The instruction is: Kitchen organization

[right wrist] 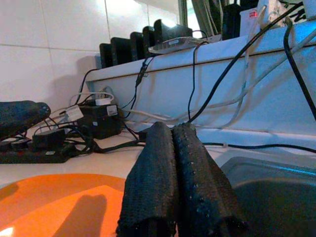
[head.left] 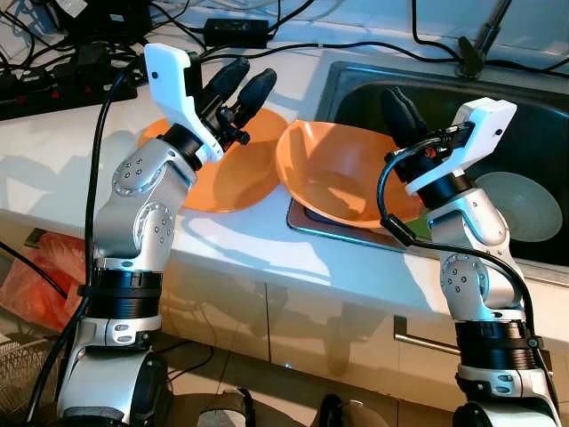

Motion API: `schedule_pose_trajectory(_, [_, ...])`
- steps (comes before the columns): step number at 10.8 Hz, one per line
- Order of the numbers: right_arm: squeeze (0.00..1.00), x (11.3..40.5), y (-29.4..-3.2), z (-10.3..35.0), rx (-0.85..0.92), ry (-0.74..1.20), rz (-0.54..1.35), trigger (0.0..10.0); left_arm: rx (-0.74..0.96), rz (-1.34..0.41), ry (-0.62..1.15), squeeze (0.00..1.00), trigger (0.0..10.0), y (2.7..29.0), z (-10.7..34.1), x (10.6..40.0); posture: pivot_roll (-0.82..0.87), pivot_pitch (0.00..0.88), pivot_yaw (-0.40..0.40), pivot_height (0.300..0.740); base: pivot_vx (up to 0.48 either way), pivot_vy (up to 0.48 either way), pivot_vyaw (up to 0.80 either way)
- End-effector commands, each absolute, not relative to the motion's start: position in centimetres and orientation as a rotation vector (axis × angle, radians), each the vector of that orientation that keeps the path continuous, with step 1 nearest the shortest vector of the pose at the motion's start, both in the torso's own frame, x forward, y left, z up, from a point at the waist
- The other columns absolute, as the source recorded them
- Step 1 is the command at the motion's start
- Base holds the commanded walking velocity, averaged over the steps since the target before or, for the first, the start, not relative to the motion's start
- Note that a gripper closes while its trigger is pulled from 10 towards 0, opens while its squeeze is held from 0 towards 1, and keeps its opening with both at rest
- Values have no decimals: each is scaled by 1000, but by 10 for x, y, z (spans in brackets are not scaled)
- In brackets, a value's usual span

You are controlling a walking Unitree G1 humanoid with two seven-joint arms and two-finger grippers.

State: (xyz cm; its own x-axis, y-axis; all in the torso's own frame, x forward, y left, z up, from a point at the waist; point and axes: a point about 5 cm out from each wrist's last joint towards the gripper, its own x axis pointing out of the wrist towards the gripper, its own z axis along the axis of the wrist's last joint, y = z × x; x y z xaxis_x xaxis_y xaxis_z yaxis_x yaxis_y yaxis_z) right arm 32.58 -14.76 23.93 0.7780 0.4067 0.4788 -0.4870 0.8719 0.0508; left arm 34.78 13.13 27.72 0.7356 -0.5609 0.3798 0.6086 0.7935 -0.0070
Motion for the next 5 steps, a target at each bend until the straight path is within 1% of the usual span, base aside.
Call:
schedule_pose_trajectory(1, [0,325,-149,248,167,-502,483,10000,-130,-661,-386,0,10000,131,283,347,131,162,16,740,0,0,0])
schedule_pose_trajectory(5, [0,325,-149,248,167,-502,483,10000,-130,-661,-386,0,10000,131,283,347,131,162,16,740,0,0,0])
